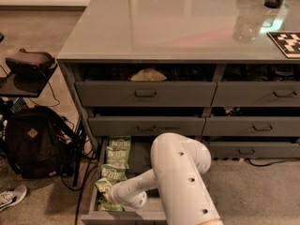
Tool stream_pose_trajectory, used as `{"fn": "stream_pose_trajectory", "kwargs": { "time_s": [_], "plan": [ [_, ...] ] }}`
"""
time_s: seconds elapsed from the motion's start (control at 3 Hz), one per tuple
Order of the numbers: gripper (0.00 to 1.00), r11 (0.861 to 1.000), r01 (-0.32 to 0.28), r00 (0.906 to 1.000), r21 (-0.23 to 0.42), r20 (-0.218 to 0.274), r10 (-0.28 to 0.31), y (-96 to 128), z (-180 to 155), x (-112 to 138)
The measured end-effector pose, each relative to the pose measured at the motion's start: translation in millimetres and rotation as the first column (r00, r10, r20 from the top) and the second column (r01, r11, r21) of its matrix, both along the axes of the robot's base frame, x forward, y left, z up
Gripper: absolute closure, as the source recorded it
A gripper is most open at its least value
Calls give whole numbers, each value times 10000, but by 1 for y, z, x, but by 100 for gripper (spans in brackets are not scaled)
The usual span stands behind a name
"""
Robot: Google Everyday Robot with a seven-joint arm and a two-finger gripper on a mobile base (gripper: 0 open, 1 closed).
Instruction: Pick green jalapeno chip bag from bottom drawer and place on counter
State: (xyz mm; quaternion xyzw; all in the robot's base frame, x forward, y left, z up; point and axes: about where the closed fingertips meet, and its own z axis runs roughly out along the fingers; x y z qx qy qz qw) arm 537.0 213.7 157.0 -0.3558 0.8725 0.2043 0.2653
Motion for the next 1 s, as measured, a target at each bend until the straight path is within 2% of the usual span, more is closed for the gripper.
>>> {"fn": "stream_pose_trajectory", "kwargs": {
  "time_s": [0.33, 0.67, 1.0],
  "plan": [
    [100, 9888, -1035, 9943, 1072, -162, 1058, 17, 27, -37],
    [100, 9476, -2074, 9783, 2428, 482, 2017, 10, 78, -45],
    [100, 9213, -2127, 9768, 3254, 951, 1919, -35, 113, -24]
  ]
}}
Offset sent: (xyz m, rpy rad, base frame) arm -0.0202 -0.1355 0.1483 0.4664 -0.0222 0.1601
